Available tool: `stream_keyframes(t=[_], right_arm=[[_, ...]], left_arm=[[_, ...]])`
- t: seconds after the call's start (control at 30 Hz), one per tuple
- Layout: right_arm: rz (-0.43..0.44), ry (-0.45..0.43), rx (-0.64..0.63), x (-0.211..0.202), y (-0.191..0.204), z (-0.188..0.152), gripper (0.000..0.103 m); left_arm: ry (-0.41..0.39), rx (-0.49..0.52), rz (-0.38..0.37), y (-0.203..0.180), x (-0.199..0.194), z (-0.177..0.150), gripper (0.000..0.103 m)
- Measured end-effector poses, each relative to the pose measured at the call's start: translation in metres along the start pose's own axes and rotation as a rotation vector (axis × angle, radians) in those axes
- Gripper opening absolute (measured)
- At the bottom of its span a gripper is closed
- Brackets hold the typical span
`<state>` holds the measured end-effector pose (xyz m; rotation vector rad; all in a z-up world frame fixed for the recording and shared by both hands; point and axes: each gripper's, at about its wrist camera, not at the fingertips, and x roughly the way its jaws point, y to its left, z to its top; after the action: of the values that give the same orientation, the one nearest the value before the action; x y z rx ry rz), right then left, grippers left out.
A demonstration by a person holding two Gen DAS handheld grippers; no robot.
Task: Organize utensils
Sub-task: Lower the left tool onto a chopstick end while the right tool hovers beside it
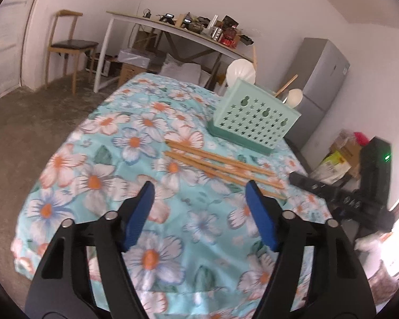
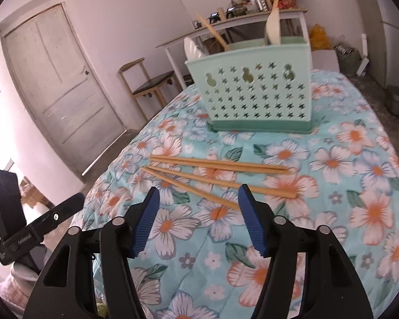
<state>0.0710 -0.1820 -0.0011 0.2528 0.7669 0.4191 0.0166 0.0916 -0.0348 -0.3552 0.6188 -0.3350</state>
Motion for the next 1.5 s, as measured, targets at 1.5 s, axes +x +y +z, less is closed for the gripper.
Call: stream_keyframes(t=[1.5], right_arm=[[0.203,0.347,-0.142,0.07,-0.004,-0.001,0.031]], left_arm=[[0.272,-0.563,-0.262,0.054,0.111,0.002,0.028]])
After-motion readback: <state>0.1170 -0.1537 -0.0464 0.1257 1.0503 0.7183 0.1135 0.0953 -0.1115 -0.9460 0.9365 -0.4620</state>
